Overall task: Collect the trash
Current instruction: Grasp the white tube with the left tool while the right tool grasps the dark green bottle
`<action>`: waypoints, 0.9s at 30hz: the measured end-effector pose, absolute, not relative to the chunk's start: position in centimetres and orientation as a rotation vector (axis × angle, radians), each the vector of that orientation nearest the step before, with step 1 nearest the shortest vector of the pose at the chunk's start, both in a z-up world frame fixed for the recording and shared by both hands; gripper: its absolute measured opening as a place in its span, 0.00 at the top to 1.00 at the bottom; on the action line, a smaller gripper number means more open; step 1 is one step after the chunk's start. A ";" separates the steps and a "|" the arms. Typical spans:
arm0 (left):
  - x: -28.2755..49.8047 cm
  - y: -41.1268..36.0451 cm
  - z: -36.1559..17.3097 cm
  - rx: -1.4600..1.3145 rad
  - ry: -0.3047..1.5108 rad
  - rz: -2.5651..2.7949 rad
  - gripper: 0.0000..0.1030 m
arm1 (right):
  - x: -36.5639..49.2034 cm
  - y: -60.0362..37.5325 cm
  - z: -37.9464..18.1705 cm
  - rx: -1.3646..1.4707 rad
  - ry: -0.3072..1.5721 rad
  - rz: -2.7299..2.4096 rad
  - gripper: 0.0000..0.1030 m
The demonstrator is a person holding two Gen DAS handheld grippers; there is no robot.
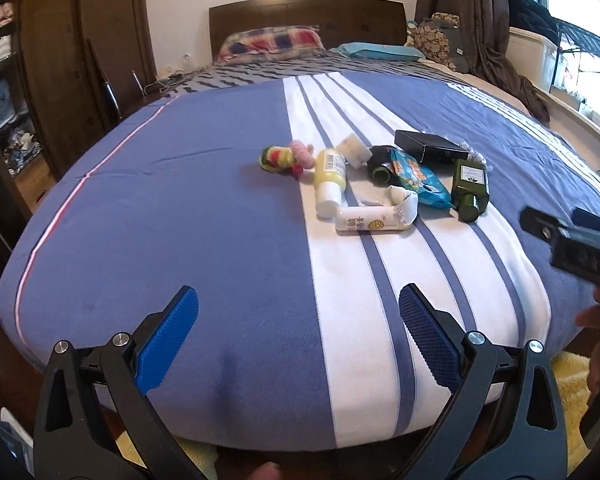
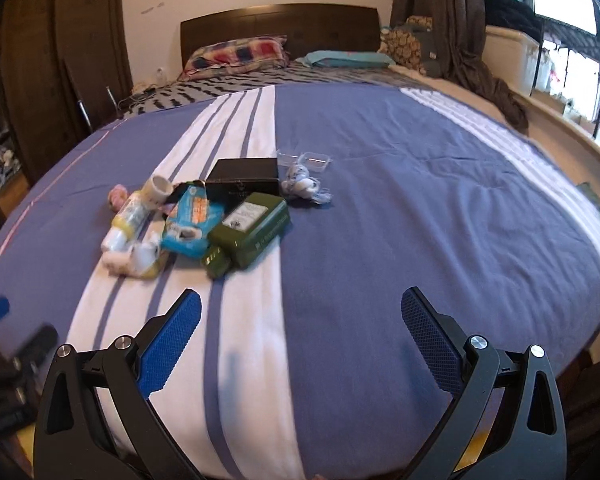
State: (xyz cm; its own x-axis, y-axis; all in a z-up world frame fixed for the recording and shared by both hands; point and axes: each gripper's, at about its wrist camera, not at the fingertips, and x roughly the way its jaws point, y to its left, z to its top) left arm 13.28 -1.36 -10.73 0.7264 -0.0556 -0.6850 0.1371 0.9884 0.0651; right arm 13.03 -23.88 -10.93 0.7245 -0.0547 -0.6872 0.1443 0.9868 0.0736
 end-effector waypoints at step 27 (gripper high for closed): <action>20.7 -6.2 -14.3 0.079 0.837 -0.266 0.18 | 20.1 -24.8 -12.4 0.183 0.820 -0.131 0.31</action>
